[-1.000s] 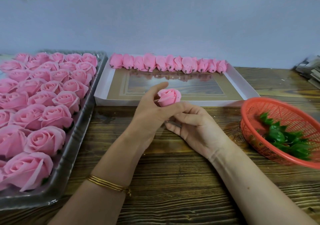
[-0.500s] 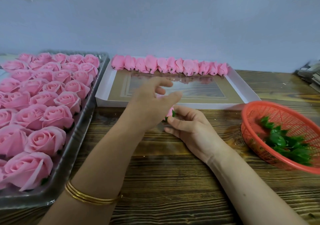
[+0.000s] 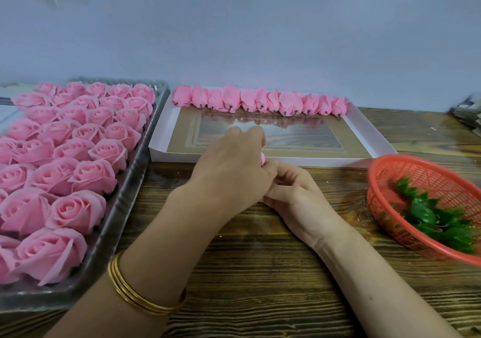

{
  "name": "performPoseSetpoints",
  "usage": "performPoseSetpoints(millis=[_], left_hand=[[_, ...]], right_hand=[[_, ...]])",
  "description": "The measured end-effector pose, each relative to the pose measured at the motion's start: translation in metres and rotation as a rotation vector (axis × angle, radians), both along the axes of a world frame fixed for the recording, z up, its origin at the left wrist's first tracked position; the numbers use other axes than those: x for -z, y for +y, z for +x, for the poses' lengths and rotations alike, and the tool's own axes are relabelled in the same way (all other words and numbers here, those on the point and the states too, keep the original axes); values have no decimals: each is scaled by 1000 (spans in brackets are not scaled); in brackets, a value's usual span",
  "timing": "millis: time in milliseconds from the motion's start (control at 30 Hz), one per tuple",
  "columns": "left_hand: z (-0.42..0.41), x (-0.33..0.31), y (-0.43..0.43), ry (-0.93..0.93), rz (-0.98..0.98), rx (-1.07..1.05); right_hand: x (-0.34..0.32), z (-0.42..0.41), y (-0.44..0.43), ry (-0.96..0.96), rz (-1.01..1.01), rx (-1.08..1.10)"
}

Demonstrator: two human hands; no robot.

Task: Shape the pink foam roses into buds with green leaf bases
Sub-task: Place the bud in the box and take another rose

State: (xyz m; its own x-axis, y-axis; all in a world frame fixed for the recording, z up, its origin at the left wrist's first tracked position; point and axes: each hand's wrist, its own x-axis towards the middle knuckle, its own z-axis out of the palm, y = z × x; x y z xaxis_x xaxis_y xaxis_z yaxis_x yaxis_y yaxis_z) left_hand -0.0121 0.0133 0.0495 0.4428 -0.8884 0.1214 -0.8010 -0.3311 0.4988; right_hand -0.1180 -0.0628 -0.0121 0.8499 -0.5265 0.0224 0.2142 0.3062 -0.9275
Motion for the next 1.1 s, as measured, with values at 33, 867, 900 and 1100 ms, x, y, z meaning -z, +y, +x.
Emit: performPoseSetpoints(millis=[33, 867, 900, 1100], left_hand=[[0, -1, -1, -18, 24, 13], [14, -9, -23, 33, 238, 171], [14, -9, -22, 33, 233, 175], [20, -7, -26, 27, 192, 195]], right_hand=[[0, 0, 0, 2, 4, 2], [5, 8, 0, -55, 76, 226], [5, 8, 0, -48, 84, 234], [4, 7, 1, -52, 97, 224]])
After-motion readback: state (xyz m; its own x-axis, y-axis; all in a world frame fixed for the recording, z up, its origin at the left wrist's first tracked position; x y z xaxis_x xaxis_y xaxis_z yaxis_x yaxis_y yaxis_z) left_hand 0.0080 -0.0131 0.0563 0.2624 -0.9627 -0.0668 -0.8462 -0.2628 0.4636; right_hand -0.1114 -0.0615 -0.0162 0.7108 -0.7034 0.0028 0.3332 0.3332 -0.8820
